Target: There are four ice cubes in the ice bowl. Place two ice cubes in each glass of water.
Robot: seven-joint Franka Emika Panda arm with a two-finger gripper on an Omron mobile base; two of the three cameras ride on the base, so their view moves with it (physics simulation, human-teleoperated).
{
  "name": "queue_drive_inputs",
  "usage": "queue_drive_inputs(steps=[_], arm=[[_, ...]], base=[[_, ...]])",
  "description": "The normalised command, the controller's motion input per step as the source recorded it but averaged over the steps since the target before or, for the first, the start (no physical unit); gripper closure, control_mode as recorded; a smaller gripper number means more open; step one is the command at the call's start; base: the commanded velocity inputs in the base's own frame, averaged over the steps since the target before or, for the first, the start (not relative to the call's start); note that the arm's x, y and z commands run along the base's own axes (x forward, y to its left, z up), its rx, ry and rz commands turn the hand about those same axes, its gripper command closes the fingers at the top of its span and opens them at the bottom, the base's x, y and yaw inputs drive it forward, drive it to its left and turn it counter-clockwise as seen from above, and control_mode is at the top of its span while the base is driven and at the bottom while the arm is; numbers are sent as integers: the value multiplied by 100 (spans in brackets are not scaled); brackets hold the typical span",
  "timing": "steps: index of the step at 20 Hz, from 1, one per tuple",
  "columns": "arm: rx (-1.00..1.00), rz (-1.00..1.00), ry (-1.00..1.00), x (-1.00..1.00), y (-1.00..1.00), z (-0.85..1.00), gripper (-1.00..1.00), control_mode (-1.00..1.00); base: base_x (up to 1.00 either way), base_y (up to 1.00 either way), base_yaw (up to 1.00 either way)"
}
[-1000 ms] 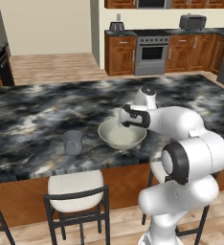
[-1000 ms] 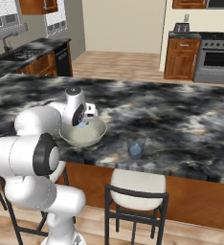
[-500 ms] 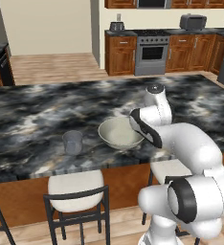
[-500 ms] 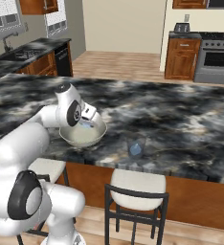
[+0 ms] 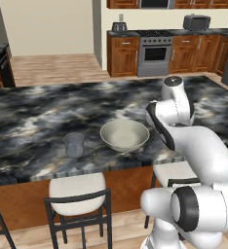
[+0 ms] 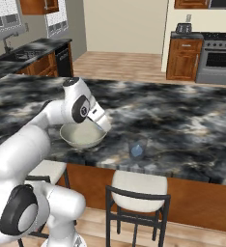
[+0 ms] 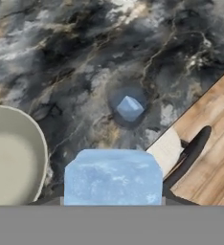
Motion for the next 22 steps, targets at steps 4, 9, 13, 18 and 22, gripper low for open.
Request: queue_drive_inputs(steps=[4, 9, 13, 18, 22], arm=[[16, -15, 0, -22, -61, 30, 100, -100], [10, -14, 2, -14, -53, 8, 100, -100], [4, -8, 0, -6, -36, 0, 100, -100], [1, -1, 0, 0, -30, -1, 100, -100], [0, 0, 0, 0, -21, -9, 100, -100]], base=[[0, 0, 0], [0, 0, 0], [0, 0, 0], [0, 0, 0], [0, 0, 0]])
